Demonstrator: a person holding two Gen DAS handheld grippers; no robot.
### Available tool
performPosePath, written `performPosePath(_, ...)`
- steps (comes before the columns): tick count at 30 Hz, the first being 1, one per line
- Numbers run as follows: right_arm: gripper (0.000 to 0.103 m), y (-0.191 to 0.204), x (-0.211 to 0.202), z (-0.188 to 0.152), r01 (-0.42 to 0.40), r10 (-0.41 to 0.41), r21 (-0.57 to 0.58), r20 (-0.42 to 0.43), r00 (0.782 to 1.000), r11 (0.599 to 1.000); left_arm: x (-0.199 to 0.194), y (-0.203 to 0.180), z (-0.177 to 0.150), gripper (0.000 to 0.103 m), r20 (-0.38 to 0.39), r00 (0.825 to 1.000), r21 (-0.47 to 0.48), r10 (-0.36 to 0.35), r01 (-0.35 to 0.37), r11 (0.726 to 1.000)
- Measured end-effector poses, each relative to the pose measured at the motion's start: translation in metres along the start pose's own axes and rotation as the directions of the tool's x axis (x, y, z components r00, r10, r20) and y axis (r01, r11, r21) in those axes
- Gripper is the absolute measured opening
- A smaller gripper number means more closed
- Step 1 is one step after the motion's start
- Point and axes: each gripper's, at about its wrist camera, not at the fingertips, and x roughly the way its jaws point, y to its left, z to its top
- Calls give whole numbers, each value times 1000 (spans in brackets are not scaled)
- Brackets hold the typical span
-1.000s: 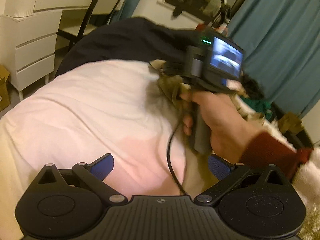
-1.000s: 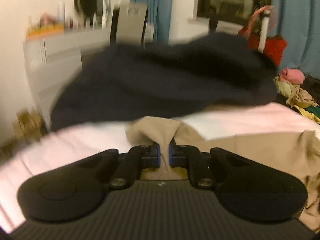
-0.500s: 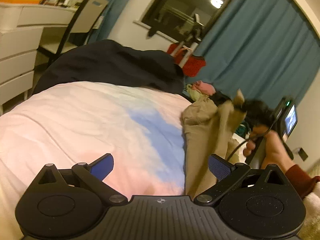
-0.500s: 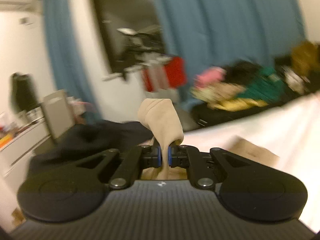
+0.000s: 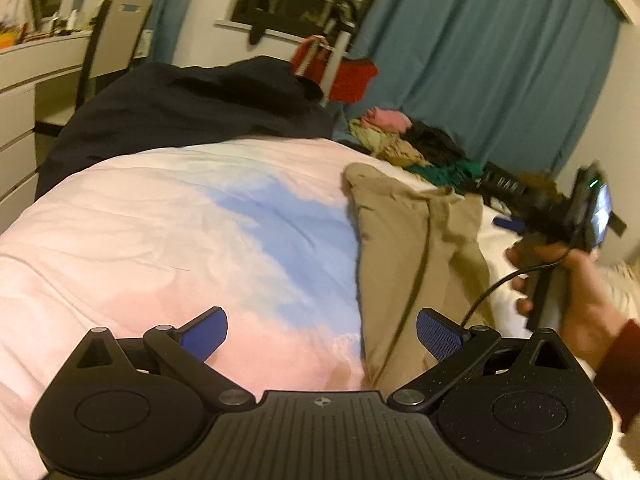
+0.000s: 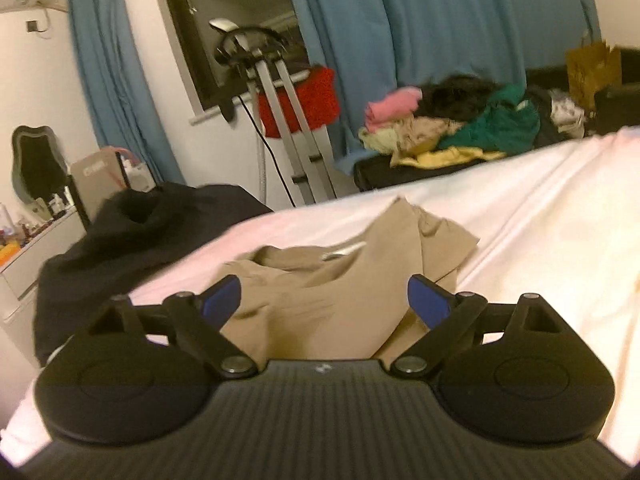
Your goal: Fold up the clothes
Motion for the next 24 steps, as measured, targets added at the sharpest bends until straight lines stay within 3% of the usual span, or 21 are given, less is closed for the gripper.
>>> performPosePath(4,92,20,-69,-8,-29,30,-41,13,999,999,-1,-4,-3,102,-43,998,37,-42,44,998)
performPosePath(9,92,39,-172,-44,-52,53,-48,11,999,997,-5,2,-9,99,-138,990,47,33,-27,999)
performPosePath(13,92,41,-235,-86,-39,40,-54,6,999,998,-22,14,-13,99,-188,982,-8,33,-35,999)
performPosePath(16,92,31,-262,-109,-10,10,4,-24,1000,1000,-34,26,-18,96,-226,974,-77,21,-40,996)
performPosePath(20,92,15,-277,-124,8,-4,92,-50,999,996,-39,32,-26,88,-286,957,-166,-49,1,986)
performPosePath(24,92,-2,-281,-131,15,-4,177,-62,998,984,-34,25,-36,77,-344,938,-147,-39,-13,989)
